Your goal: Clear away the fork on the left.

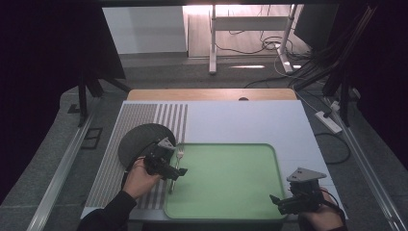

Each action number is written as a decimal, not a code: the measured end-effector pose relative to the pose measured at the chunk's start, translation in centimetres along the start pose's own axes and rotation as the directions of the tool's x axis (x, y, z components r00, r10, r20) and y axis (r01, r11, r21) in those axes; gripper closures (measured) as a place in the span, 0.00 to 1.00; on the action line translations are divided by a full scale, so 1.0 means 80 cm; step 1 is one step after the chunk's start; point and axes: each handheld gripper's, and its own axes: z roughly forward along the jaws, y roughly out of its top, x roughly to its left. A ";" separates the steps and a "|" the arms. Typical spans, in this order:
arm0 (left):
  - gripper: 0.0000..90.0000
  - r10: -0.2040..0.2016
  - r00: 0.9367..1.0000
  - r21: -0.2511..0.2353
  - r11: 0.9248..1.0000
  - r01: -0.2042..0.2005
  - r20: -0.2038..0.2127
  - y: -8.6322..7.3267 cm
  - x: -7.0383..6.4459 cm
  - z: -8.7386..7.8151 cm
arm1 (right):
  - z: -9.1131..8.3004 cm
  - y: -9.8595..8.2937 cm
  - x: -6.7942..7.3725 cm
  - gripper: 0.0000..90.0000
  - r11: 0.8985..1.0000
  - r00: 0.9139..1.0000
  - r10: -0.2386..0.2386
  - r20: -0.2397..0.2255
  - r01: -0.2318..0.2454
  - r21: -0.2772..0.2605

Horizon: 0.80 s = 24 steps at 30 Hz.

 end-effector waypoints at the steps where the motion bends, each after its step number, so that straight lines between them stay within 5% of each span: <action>1: 0.03 0.002 1.000 -0.008 1.000 -0.002 -0.006 -0.001 0.001 -0.001 | 0.000 0.000 0.000 0.00 1.000 1.000 0.000 0.000 0.000 0.000; 9: 0.01 -0.023 0.999 -0.051 0.998 0.022 -0.028 -0.013 0.007 -0.013 | 0.000 0.000 0.000 0.00 1.000 1.000 0.000 0.000 0.000 0.000; 24: 0.00 -0.038 0.999 -0.057 0.998 0.036 -0.036 -0.034 0.010 -0.028 | 0.000 0.000 0.001 0.00 1.000 1.000 -0.002 0.003 0.002 -0.001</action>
